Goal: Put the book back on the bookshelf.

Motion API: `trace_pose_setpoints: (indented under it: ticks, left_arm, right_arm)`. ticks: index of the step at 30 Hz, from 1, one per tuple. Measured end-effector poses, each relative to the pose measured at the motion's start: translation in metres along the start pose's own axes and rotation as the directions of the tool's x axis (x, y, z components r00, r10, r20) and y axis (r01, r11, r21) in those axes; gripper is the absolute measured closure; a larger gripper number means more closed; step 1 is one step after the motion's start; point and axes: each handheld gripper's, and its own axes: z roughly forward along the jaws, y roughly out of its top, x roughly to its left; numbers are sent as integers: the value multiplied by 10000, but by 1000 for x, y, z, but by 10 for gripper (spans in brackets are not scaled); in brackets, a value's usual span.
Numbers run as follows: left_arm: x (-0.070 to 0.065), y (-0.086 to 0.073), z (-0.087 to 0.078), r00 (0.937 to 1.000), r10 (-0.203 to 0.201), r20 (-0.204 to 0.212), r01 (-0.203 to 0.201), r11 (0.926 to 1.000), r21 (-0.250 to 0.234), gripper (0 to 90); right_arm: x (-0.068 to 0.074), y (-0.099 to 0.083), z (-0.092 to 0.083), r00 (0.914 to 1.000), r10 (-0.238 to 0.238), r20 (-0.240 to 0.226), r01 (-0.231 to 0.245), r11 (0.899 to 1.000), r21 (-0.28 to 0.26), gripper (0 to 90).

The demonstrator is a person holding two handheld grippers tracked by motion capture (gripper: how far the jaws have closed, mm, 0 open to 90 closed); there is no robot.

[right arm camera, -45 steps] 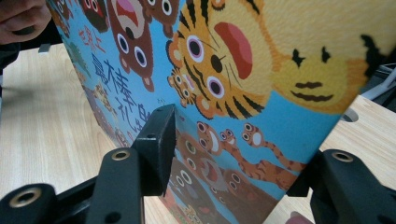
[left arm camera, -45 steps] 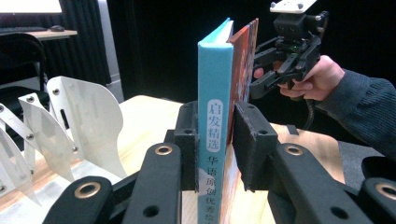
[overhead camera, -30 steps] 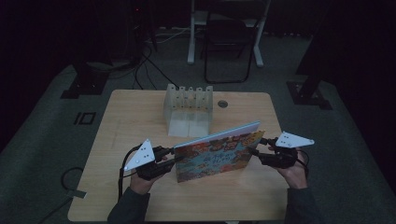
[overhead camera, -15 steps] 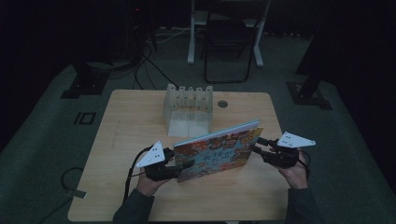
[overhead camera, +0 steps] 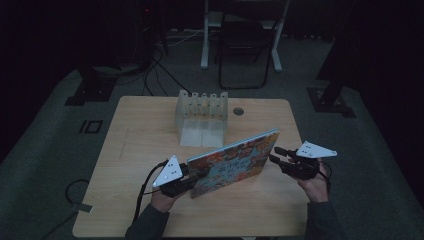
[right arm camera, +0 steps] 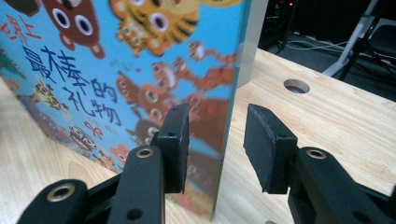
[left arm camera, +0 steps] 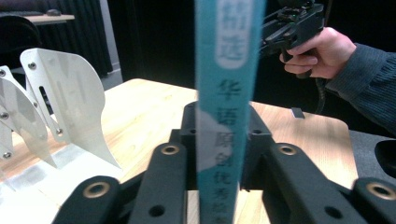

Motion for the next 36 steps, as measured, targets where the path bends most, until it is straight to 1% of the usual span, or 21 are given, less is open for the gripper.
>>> trace_pose_setpoints:
  ticks: [5, 8, 11, 13, 17, 20, 22, 24, 26, 28, 30, 31, 33, 35, 36]
  left_arm:
    - [-5, -1, 0, 9998, 98, 143, -97, 9999, -126, 793]
    - [-8, -3, 1, 9998, 26, 199, -21, 9997, -237, 782]
    - [-7, -6, 5, 9993, -261, 276, 268, 9993, -255, 726]
    - [-6, -9, 7, 9980, -480, 418, 496, 9981, -369, 695]
    - [-6, -11, 10, 9961, -717, 515, 741, 9962, -464, 643]
    - [-4, -14, 13, 9920, -975, 807, 1022, 9932, -565, 577]
    - [-5, -15, 14, 9938, -922, 622, 959, 9937, -588, 540]
    - [-6, -15, 15, 9943, -945, 491, 974, 9934, -608, 504]
    - [-5, -16, 16, 9941, -998, 416, 1021, 9931, -579, 494]
    - [-4, -17, 18, 9937, -1089, 277, 1103, 9923, -569, 459]
    - [-4, -18, 19, 9929, -1141, 321, 1157, 9918, -535, 454]
    - [-4, -19, 20, 9932, -1130, 265, 1142, 9922, -495, 444]
    - [-5, -20, 22, 9931, -1153, 211, 1162, 9923, -439, 409]
    - [-5, -21, 24, 9932, -1161, 2, 1161, 9927, -321, 375]
    - [-5, -21, 25, 9923, -1235, 10, 1235, 9918, -318, 358]
  right_arm:
    - [0, -2, 0, 10000, 63, 8, -63, 10000, 7, 597]
    - [-1, -3, -2, 9999, 131, 19, -131, 9999, -22, 584]
    - [-1, -5, -2, 9998, 188, -6, -188, 9998, -25, 573]
    - [-1, -7, -2, 9997, 232, -30, -232, 9997, -15, 564]
    - [0, -11, -1, 9995, 317, -73, -317, 9995, -9, 559]
    - [0, -16, -1, 9991, 418, -71, -418, 9991, 18, 553]
    - [0, -18, -1, 9989, 470, -67, -469, 9989, 78, 547]
    - [-1, -20, -1, 9987, 502, -38, -502, 9987, 94, 544]
    - [-1, -20, -1, 9986, 534, -42, -534, 9986, 63, 543]
    - [-1, -19, -1, 9987, 503, -52, -502, 9987, 60, 541]
    - [-1, -19, -1, 9987, 502, -34, -501, 9987, 54, 541]
    - [-1, -18, -1, 9987, 512, -45, -512, 9987, 38, 540]
    - [-1, -18, -1, 9986, 519, -25, -519, 9986, 41, 536]
    - [-1, -18, -1, 9986, 533, -6, -533, 9986, 73, 535]
    - [-1, -18, -1, 9986, 526, 6, -527, 9986, 90, 535]
